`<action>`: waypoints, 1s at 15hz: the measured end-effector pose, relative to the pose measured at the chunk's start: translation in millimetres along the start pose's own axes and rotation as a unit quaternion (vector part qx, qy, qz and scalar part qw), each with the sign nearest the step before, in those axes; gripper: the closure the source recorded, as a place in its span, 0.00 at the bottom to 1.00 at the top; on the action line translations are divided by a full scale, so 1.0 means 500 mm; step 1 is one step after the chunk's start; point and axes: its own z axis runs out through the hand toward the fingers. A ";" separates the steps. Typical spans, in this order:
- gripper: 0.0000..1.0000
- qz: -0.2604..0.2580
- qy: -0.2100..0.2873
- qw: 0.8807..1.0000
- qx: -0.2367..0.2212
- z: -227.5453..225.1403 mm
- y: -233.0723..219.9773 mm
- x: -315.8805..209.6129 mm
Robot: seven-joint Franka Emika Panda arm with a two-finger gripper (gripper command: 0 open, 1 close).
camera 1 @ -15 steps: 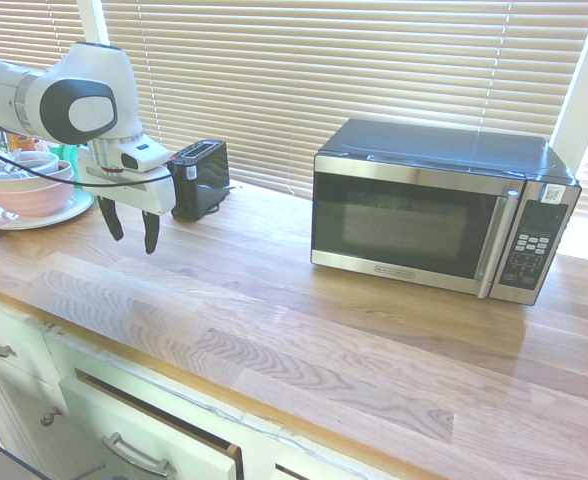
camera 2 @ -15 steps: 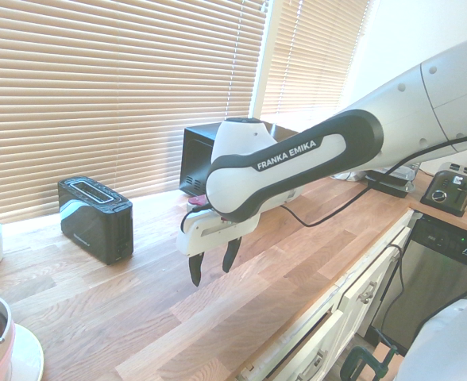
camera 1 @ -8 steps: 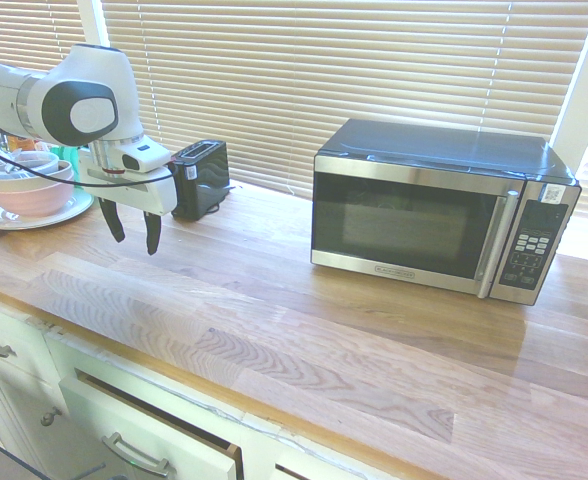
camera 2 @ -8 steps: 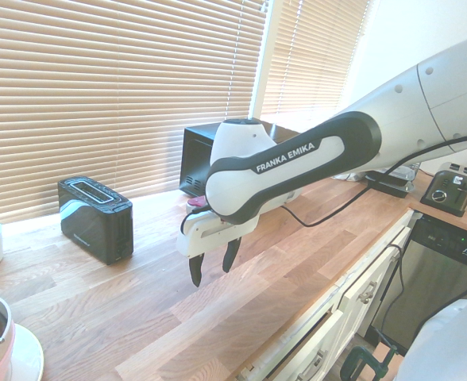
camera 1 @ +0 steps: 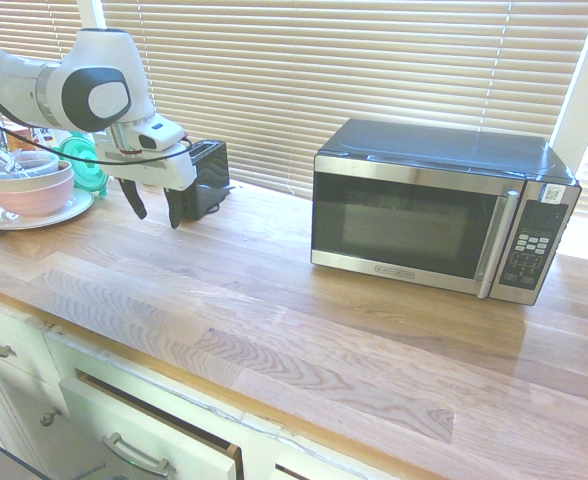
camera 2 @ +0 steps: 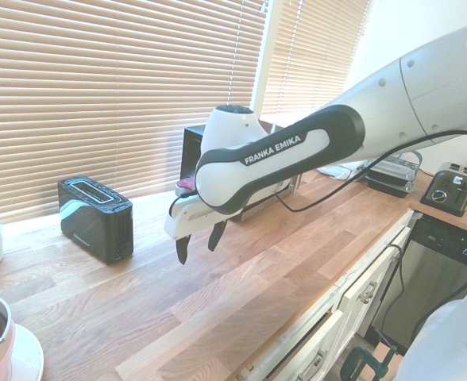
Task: Press the toaster
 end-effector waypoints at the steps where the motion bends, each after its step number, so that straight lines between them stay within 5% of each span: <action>1: 0.00 -0.006 0.005 1.000 0.004 -0.011 -0.010 0.005; 9: 0.00 -0.081 0.037 0.996 0.027 -0.080 -0.103 0.013; 15: 0.00 -0.087 0.066 0.994 0.023 -0.104 -0.173 0.073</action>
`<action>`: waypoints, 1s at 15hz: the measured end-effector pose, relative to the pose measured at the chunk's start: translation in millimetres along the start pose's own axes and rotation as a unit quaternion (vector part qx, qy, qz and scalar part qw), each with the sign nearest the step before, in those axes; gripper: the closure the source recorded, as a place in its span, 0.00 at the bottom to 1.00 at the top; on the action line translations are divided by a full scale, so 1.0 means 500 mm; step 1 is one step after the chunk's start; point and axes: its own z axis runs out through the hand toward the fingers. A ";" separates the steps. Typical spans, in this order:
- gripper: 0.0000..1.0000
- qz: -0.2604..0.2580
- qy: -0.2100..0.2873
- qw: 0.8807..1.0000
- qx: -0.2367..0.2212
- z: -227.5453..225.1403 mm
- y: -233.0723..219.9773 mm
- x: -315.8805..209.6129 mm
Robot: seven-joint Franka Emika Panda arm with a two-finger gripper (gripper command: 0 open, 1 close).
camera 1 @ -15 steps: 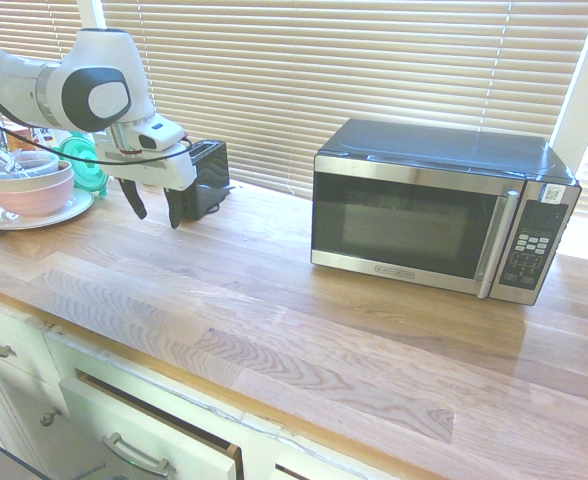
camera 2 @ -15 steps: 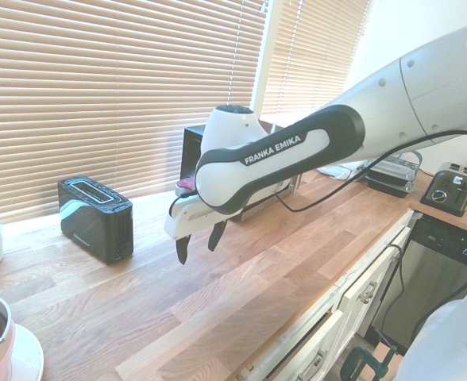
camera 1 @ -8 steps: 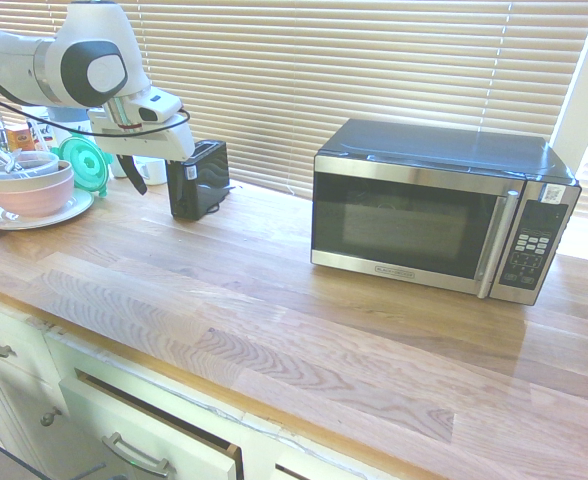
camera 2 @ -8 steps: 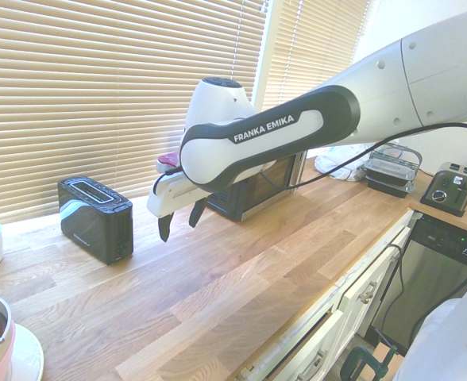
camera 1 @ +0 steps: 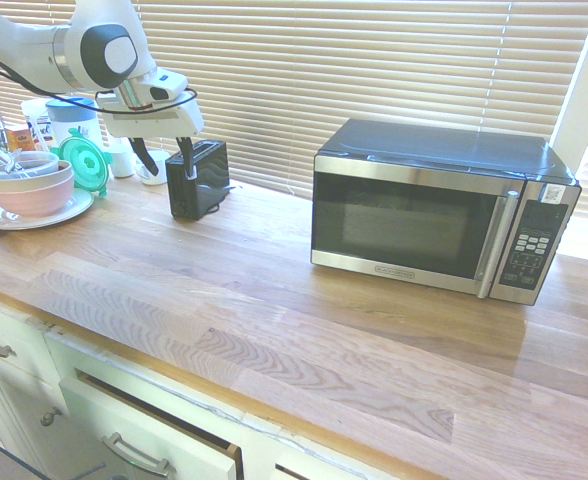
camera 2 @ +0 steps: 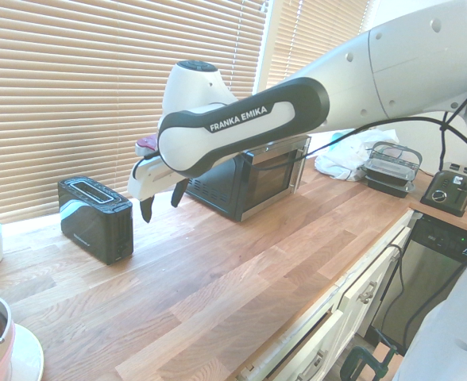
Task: Press the toaster
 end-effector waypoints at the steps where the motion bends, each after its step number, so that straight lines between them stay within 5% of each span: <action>1: 0.00 -0.001 0.000 1.000 0.000 -0.005 -0.011 0.006; 10: 0.00 -0.011 -0.007 1.000 -0.012 -0.008 -0.093 0.012; 11: 1.00 -0.011 -0.007 1.000 -0.013 -0.012 -0.094 0.013; 15: 1.00 -0.010 -0.007 1.000 -0.015 -0.027 -0.099 0.021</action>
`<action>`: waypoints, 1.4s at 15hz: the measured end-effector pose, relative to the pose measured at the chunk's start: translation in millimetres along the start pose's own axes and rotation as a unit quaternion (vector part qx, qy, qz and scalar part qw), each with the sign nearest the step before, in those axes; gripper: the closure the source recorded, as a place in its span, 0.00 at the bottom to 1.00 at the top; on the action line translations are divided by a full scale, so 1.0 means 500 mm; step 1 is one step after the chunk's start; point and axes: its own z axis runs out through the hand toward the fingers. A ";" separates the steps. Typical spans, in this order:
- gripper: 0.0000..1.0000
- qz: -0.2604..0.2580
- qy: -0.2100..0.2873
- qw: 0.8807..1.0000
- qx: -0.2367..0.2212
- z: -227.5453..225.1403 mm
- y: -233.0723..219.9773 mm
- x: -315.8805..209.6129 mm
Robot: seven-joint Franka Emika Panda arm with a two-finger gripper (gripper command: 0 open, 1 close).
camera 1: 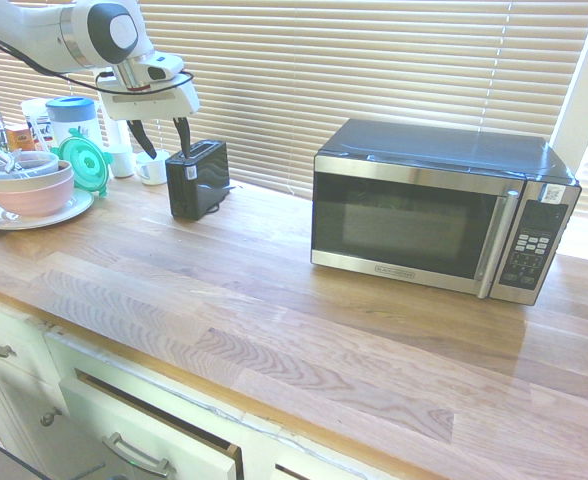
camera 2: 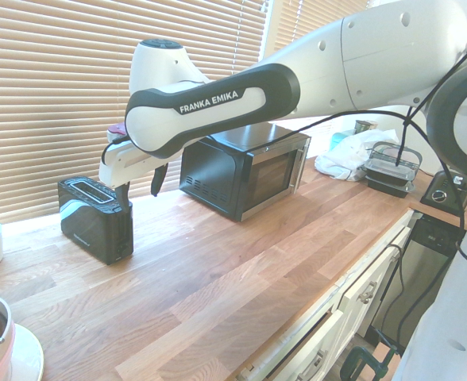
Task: Press the toaster
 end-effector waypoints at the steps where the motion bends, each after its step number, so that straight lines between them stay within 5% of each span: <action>1: 1.00 0.000 0.000 1.000 0.000 0.000 -0.001 0.001; 21: 1.00 -0.004 0.017 1.000 0.009 0.072 -0.041 0.016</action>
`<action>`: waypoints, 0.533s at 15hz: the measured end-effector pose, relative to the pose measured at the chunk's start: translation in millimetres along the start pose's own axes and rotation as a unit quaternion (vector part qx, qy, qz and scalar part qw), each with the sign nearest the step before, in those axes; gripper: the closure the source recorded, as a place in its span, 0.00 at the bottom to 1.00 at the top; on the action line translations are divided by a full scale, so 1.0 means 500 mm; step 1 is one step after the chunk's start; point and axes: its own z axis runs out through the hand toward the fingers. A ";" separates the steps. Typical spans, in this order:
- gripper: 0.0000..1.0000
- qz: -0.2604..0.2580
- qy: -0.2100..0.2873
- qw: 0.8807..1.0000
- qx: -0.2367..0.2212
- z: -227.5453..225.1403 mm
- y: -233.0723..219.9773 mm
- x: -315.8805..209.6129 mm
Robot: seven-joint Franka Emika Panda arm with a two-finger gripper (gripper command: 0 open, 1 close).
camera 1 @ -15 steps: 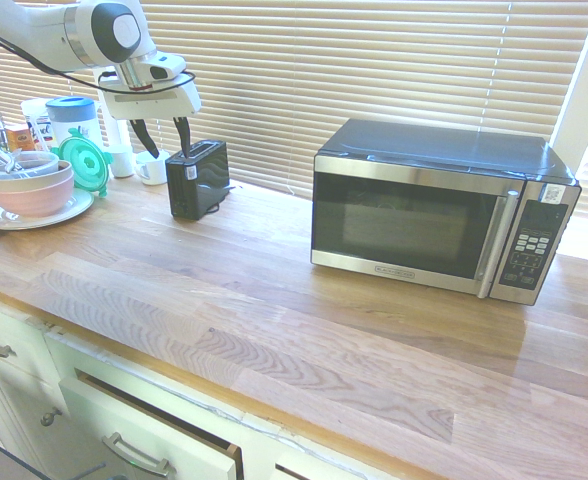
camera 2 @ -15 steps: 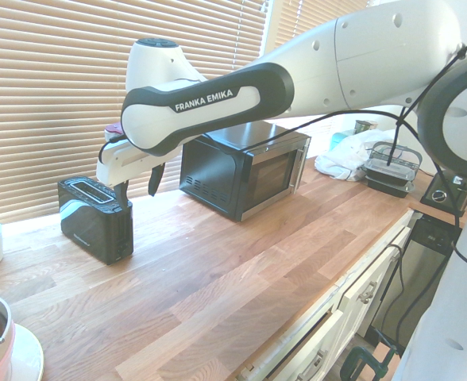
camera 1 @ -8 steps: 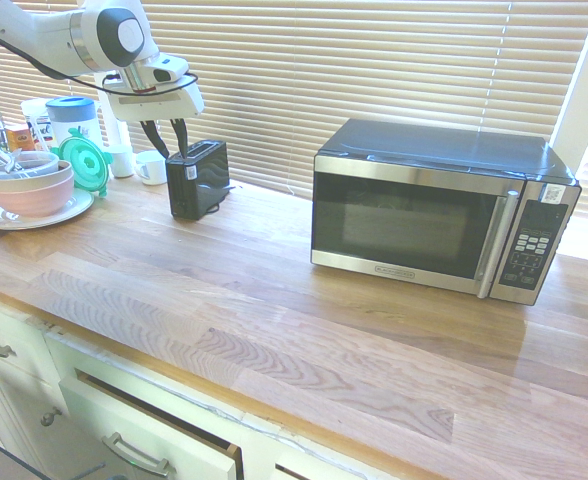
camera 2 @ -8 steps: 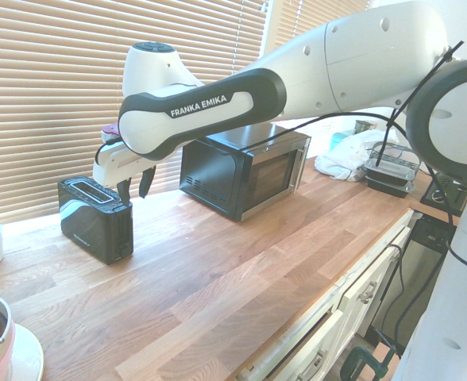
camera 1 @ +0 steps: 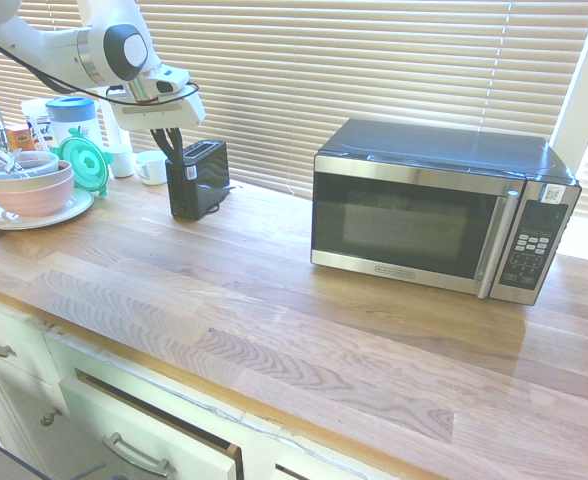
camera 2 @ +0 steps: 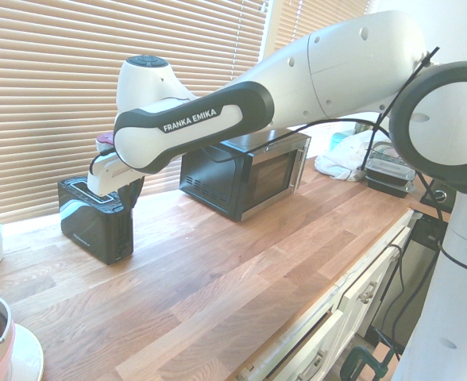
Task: Press the toaster
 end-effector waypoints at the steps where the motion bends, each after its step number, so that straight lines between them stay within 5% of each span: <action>1: 1.00 -0.001 0.000 1.000 0.001 0.000 -0.002 -0.001; 8: 1.00 -0.006 0.002 1.000 0.000 0.002 -0.007 -0.005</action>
